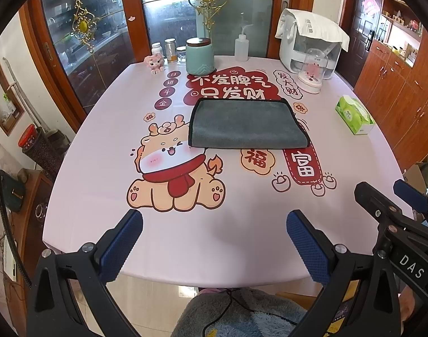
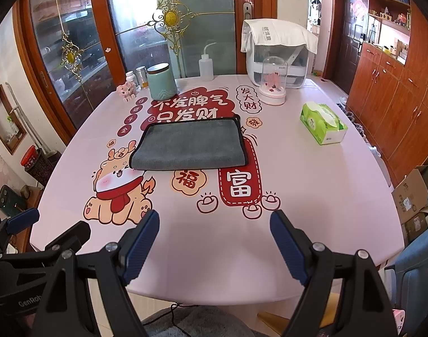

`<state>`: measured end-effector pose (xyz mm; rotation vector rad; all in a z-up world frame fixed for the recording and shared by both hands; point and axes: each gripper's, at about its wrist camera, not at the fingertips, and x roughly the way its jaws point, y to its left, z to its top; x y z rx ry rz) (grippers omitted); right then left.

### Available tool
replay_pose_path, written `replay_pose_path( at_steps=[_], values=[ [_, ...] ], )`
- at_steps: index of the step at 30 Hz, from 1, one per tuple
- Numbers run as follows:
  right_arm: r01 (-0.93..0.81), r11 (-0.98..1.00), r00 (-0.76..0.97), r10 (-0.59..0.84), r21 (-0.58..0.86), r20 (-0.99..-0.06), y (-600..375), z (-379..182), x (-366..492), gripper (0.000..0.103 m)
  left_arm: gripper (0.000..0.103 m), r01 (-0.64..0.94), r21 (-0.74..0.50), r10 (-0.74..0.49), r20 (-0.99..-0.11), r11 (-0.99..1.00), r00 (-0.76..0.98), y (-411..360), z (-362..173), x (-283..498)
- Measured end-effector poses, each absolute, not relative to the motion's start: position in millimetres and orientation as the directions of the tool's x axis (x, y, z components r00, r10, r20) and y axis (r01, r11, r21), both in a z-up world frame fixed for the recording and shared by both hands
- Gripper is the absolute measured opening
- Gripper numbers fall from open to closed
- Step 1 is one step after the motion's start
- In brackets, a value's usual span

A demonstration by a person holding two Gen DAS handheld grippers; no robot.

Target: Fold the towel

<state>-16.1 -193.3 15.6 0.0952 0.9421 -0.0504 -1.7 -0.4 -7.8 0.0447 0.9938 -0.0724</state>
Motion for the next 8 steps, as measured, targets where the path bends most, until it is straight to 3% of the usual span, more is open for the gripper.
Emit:
replay_pose_path(
  at_steps=[8],
  values=[
    [0.086,0.994,0.587,-0.002,0.06,-0.81,-193.1,15.5,-16.4,0.082,0.102,0.086,0.002,-0.045,-0.836,0.996,0.547,-0.4,-7.3,-2.2]
  ],
)
